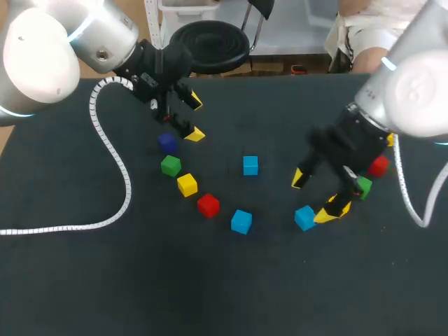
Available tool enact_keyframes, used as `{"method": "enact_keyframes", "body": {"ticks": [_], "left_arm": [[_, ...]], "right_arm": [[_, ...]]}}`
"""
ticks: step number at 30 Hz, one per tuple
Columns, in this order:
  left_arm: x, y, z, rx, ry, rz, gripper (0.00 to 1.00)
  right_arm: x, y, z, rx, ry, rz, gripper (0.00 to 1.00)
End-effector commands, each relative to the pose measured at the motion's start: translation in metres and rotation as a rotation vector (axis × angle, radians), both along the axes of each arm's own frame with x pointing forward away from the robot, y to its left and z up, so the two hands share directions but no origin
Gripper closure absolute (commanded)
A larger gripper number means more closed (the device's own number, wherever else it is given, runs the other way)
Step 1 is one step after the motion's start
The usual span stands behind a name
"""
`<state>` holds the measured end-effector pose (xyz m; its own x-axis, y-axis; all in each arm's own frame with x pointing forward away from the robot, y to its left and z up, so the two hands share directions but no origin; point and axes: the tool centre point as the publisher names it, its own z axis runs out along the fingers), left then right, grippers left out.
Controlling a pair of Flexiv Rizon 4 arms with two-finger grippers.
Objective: Place the blue cubes, place green cubes on the blue cubes, place the yellow cubes on the green cubes, then place the red cubes on the yellow cubes, and place purple cube on the red cubes.
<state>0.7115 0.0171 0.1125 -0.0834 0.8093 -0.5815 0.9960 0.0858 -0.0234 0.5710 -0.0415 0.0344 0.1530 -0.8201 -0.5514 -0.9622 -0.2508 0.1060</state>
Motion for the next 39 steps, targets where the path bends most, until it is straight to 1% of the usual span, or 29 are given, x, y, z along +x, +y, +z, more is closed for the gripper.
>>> {"method": "enact_keyframes", "body": {"ticks": [1, 5, 8, 13, 19, 24, 38, 39], "left_arm": [[0.002, 0.0, 0.0, 0.004, 0.003, -0.001, 0.0], [0.002, 0.0, 0.0, 0.004, 0.003, -0.001, 0.0], [0.002, 0.0, 0.0, 0.004, 0.003, -0.001, 0.0], [0.002, 0.0, 0.0, 0.004, 0.003, -0.001, 0.0], [0.002, 0.0, 0.0, 0.004, 0.003, -0.001, 0.0], [0.002, 0.0, 0.0, 0.004, 0.003, -0.001, 0.0], [0.002, 0.0, 0.0, 0.004, 0.003, -0.001, 0.0], [0.002, 0.0, 0.0, 0.004, 0.003, -0.001, 0.0]], "right_arm": [[-0.01, -0.007, 0.001, 0.001, -0.012, -0.015, 0.0], [-0.013, -0.003, -0.004, -0.023, 0.015, 0.012, 0.0], [-0.016, -0.001, -0.006, -0.034, 0.012, 0.05, 0.0], [-0.021, -0.004, -0.01, -0.022, -0.009, 0.094, 0.0], [-0.018, -0.012, -0.019, -0.015, 0.012, 0.094, 0.0], [-0.016, -0.009, -0.026, -0.009, 0.026, 0.1, 0.0], [-0.007, -0.005, -0.035, 0.006, 0.015, 0.094, 0.0], [-0.006, -0.004, -0.035, 0.006, 0.014, 0.094, 0.02]]}}
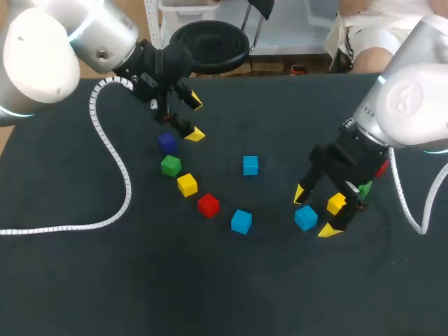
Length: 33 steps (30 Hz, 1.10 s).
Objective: Place the blue cubes, place green cubes on the blue cubes, place the yellow cubes on the green cubes, then place the red cubes on the yellow cubes, and place purple cube on the red cubes.
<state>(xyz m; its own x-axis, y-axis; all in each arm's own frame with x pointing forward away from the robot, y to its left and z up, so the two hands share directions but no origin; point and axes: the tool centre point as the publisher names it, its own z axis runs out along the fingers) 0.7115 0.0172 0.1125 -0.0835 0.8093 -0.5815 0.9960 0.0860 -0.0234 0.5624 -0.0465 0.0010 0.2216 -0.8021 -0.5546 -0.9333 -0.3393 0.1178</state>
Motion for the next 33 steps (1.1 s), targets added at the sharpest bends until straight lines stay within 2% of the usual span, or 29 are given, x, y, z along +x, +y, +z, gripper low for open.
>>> {"method": "enact_keyframes", "body": {"ticks": [1, 2, 4, 6, 7, 11, 20, 28, 33], "left_arm": [[0.002, -0.001, 0.0, 0.004, 0.003, -0.001, 0.0], [0.002, -0.001, 0.0, 0.004, 0.003, -0.001, 0.0], [0.002, -0.001, 0.0, 0.004, 0.003, -0.001, 0.0], [0.002, -0.001, 0.0, 0.004, 0.003, -0.001, 0.0], [0.002, -0.001, 0.0, 0.004, 0.003, -0.001, 0.0], [0.002, -0.001, 0.0, 0.004, 0.003, -0.001, 0.0], [0.002, -0.001, 0.0, 0.004, 0.003, -0.001, 0.0], [0.002, -0.001, 0.0, 0.004, 0.003, -0.001, 0.0], [0.002, -0.001, 0.0, 0.004, 0.003, -0.001, 0.0]], "right_arm": [[0.003, 0.001, -0.001, 0.005, 0.0, 0.0, 0.19], [0.003, 0.002, -0.001, 0.006, -0.003, 0.0, 0.44], [0.004, 0.003, -0.001, 0.005, -0.006, 0.0, 0.63], [0.004, 0.004, -0.001, -0.002, -0.01, 0.001, 0.95], [0.004, 0.004, -0.002, -0.003, -0.01, 0.001, 1.0], [0.004, 0.005, -0.003, -0.012, -0.013, -0.008, 1.0], [0.008, 0.0, 0.013, 0.004, -0.054, -0.185, 1.0], [0.02, -0.001, 0.033, 0.011, -0.006, -0.358, 1.0], [0.029, 0.002, 0.042, 0.008, -0.008, -0.387, 1.0]]}}
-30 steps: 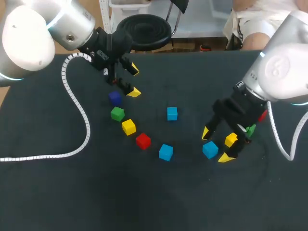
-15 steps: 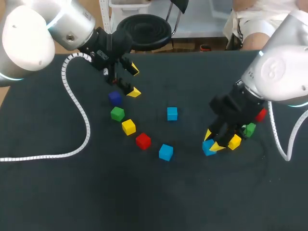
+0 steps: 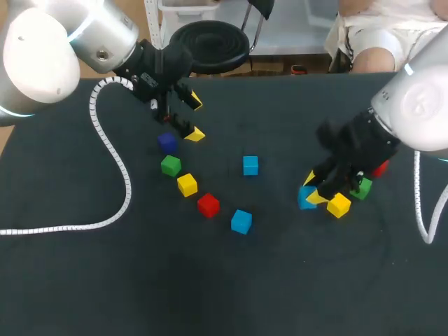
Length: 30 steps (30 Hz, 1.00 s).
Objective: Place the blue cubes, place green cubes on the blue cubes, place the yellow cubes on the green cubes, then place the red cubes on the yellow cubes, and place purple cube on the red cubes.
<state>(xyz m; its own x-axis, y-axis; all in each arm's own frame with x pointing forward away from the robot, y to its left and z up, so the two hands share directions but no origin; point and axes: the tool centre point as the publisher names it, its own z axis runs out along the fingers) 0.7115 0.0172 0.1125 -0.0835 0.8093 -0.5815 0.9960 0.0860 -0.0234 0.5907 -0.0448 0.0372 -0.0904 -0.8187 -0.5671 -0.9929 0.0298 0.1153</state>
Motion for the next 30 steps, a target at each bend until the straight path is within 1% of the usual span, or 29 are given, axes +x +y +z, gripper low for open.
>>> {"method": "enact_keyframes", "body": {"ticks": [1, 10, 11, 27, 29, 30], "left_arm": [[0.002, -0.001, 0.0, 0.004, 0.003, -0.001, 0.0], [0.002, -0.001, 0.0, 0.004, 0.003, -0.001, 0.0], [0.002, -0.001, 0.0, 0.004, 0.003, -0.001, 0.0], [0.002, -0.001, 0.0, 0.004, 0.003, -0.001, 0.0], [0.002, -0.001, 0.0, 0.004, 0.003, -0.001, 0.0], [0.002, -0.001, 0.0, 0.004, 0.003, -0.001, 0.0]], "right_arm": [[0.002, 0.0, 0.007, -0.011, -0.003, -0.014, 1.0], [0.016, 0.014, 0.014, -0.013, -0.007, 0.017, 1.0], [0.017, 0.015, 0.015, -0.001, -0.007, 0.025, 1.0], [0.017, 0.015, 0.015, -0.001, -0.007, 0.025, 1.0], [0.02, 0.019, 0.015, -0.001, -0.013, 0.023, 1.0], [0.022, 0.021, 0.015, -0.02, -0.023, 0.02, 1.0]]}}
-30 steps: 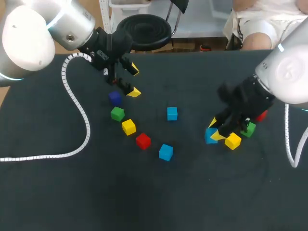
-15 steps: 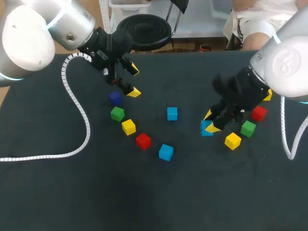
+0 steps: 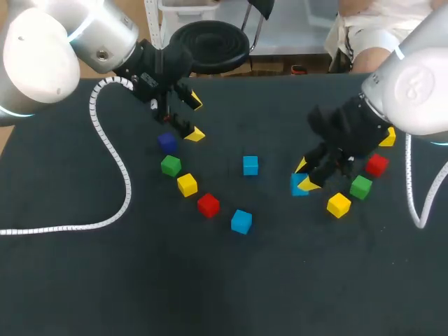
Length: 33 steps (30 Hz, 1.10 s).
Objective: Place the blue cubes, place green cubes on the blue cubes, place the yellow cubes on the green cubes, then place the red cubes on the yellow cubes, and place purple cube on the red cubes.
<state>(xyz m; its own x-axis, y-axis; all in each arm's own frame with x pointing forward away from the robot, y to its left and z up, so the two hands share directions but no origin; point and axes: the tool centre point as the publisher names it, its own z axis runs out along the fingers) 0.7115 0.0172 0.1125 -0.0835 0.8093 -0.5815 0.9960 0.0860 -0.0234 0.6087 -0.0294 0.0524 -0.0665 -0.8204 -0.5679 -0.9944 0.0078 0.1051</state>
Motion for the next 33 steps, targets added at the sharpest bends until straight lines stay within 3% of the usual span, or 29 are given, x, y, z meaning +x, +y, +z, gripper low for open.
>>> {"method": "enact_keyframes", "body": {"ticks": [1, 14, 33], "left_arm": [[0.002, -0.001, 0.0, 0.004, 0.003, -0.001, 0.0], [0.002, -0.001, 0.0, 0.004, 0.003, -0.001, 0.0], [0.002, -0.001, 0.0, 0.004, 0.003, -0.001, 0.0]], "right_arm": [[0.007, 0.007, -0.001, -0.025, -0.016, -0.002, 1.0], [0.04, 0.012, -0.019, 0.065, -0.045, 0.014, 1.0], [0.066, 0.03, -0.035, 0.014, -0.01, 0.012, 1.0]]}}
